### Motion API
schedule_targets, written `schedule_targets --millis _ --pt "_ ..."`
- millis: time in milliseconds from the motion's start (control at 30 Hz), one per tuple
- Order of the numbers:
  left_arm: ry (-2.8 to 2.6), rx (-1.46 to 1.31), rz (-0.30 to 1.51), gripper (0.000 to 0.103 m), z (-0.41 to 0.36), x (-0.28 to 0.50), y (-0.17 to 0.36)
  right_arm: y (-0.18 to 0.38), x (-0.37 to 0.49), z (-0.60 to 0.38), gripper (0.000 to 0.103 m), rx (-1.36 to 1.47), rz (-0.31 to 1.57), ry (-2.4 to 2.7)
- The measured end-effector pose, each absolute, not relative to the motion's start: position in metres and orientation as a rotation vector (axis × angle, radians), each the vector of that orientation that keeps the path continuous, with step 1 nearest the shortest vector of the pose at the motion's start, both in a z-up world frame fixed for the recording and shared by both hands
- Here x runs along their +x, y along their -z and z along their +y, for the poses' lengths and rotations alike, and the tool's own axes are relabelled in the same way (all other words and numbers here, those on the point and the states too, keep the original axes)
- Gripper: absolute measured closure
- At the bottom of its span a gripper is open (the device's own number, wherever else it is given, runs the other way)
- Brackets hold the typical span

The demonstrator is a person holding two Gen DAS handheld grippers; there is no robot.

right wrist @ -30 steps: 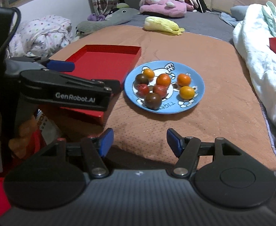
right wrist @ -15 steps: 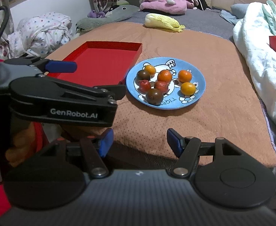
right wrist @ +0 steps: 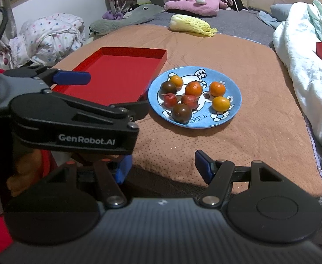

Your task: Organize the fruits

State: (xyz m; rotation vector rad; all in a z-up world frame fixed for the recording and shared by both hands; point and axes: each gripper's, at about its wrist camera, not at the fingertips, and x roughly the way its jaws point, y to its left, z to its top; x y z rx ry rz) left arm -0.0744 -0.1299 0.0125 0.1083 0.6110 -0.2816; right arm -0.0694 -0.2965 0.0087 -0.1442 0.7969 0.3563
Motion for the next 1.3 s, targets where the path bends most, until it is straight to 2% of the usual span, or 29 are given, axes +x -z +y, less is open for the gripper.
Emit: schedule_targets --millis 1300 --pt "0.292 0.104 0.596 0.000 -0.1339 -0.0764 -0.0117 -0.0040 -0.0707 -0.2931 0.037 -0.141 0.804 -0.361"
